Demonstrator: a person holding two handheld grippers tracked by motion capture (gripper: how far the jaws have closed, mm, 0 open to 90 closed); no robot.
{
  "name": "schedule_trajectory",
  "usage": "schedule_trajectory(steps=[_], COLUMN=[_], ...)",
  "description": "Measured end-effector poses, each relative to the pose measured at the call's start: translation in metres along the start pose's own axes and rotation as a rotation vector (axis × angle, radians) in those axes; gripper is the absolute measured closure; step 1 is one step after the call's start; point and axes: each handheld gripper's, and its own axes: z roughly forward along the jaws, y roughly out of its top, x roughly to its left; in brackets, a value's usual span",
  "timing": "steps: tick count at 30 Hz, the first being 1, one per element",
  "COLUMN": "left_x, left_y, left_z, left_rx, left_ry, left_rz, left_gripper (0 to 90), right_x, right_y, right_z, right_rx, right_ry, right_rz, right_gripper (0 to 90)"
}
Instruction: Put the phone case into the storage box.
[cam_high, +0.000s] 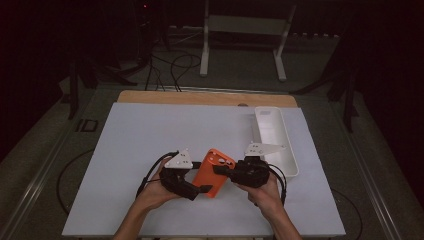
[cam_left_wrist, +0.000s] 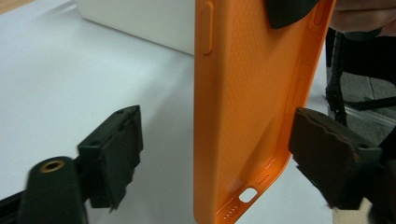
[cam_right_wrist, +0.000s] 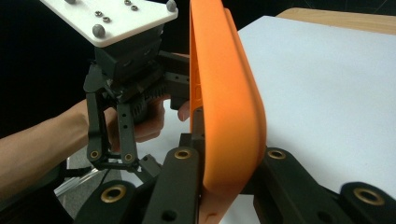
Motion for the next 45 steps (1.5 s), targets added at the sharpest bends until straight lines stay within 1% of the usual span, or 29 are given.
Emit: schedule_trajectory(steps=[2, 4, 5, 7, 8, 12, 14, 15, 17, 19, 25, 29, 37, 40, 41, 43, 45], left_x=[0.0003, 0.0014, 0.0019, 0.0019, 0.0037, 0.0043, 0.0051, 0.0051, 0.0055, 0.0058, 0.0078, 0.0083, 0.0069, 0.0063, 0.0060, 0.0059, 0.0053], left_y=[-0.0004, -0.0011, -0.0016, -0.0016, -0.0032, -0.0045, -0.0050, -0.0050, -0.0052, -0.0052, -0.0055, -0.0062, -0.0069, -0.0072, -0.0074, -0.0076, -0.0079], left_z=[-0.0007, -0.0019, -0.0025, -0.0025, -0.0042, -0.0041, -0.0029, -0.0029, -0.0013, -0.0015, -0.0035, -0.0034, -0.0048, -0.0051, -0.0051, -0.0051, -0.0048], left_rx=[-0.007, -0.023, -0.029, -0.029, -0.032, -0.032, -0.033, -0.033, -0.030, -0.030, -0.036, -0.038, -0.044, -0.040, -0.037, -0.038, -0.043], left_ry=[-0.013, -0.040, -0.045, -0.045, -0.062, -0.087, -0.117, -0.117, -0.138, -0.143, -0.187, -0.221, -0.263, -0.267, -0.270, -0.274, -0.267], left_rz=[-0.004, -0.017, -0.019, -0.019, -0.025, -0.029, -0.039, -0.039, -0.043, -0.043, -0.050, -0.044, -0.015, -0.010, -0.005, -0.003, 0.001], left_gripper=[22.7, 25.5, 27.4, 28.5, 31.8, 37.2, 40.6, 42.5, 45.6, 48.6, 59.4, 66.8, 77.8, 80.4, 81.2, 82.9, 85.3], right_x=[0.0001, 0.0007, 0.0013, 0.0018, 0.0028, 0.0036, 0.0047, 0.0052, 0.0060, 0.0058, 0.0068, 0.0071, 0.0033, 0.0024, 0.0013, 0.0006, -0.0001], right_y=[0.0003, 0.0007, 0.0008, 0.0011, 0.0020, 0.0037, 0.0043, 0.0046, 0.0048, 0.0049, 0.0051, 0.0055, 0.0056, 0.0054, 0.0050, 0.0047, 0.0045], right_z=[0.0003, 0.0007, 0.0007, 0.0008, 0.0006, 0.0004, 0.0010, 0.0015, 0.0025, 0.0029, 0.0021, 0.0017, -0.0011, -0.0013, -0.0014, -0.0017, -0.0017], right_rx=[0.000, 0.000, 0.000, -0.002, -0.006, -0.009, -0.010, -0.007, -0.005, -0.005, -0.011, -0.011, -0.016, -0.013, -0.011, -0.011, -0.014], right_ry=[0.005, 0.010, 0.010, 0.010, 0.016, 0.021, 0.030, 0.034, 0.039, 0.046, 0.059, 0.073, 0.100, 0.107, 0.121, 0.121, 0.129], right_rz=[-0.004, -0.012, -0.017, -0.020, -0.027, -0.036, -0.040, -0.048, -0.062, -0.065, -0.088, -0.100, -0.099, -0.104, -0.101, -0.104, -0.106], right_gripper=[83.1, 83.2, 83.2, 83.2, 83.3, 83.3, 83.4, 83.4, 83.5, 83.5, 83.6, 83.5, 83.0, 82.7, 82.1, 80.3, 78.0])
